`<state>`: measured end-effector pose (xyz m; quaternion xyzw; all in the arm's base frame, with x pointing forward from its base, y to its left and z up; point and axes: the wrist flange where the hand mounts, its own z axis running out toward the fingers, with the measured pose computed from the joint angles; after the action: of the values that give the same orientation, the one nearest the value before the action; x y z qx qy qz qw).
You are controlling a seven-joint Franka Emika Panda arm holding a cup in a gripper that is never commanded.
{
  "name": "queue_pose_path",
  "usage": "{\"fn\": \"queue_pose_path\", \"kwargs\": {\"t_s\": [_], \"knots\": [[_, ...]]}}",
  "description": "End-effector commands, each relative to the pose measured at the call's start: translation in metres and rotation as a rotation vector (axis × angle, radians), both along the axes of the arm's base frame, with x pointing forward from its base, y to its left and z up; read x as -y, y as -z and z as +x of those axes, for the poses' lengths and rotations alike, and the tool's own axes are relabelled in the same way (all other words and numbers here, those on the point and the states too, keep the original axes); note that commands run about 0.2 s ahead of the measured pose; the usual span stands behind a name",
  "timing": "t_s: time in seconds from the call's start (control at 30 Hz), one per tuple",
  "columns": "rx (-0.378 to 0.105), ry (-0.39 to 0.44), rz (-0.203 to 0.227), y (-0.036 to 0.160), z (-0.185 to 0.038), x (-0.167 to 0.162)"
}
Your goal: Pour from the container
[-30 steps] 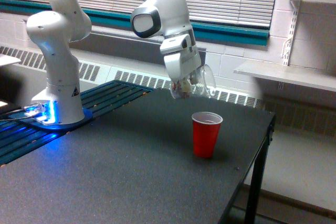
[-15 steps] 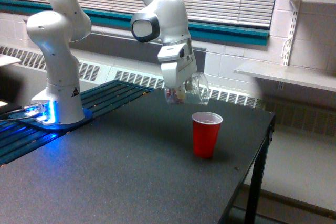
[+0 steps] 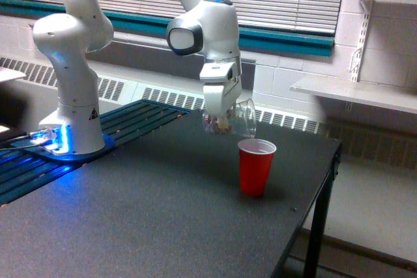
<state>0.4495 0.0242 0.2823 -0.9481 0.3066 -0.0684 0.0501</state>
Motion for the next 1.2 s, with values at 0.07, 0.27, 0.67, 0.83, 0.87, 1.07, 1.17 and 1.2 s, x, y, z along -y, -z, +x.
{"fn": "queue_pose_path", "kwargs": {"t_s": [0.07,0.27,0.67,0.83,0.87,1.07,1.17,1.2], "knots": [[-0.019,-0.056,-0.026,-0.009,0.012,0.003],[-0.062,-0.084,-0.039,-0.007,0.015,0.001],[-0.130,-0.117,-0.037,0.002,0.012,-0.005],[-0.139,-0.119,-0.042,0.001,0.014,-0.004],[-0.141,-0.119,-0.044,0.000,0.015,-0.003],[-0.156,-0.123,-0.048,-0.001,0.017,0.001],[-0.165,-0.129,-0.054,-0.001,0.018,0.002],[-0.168,-0.131,-0.057,-0.001,0.019,0.003]]}}
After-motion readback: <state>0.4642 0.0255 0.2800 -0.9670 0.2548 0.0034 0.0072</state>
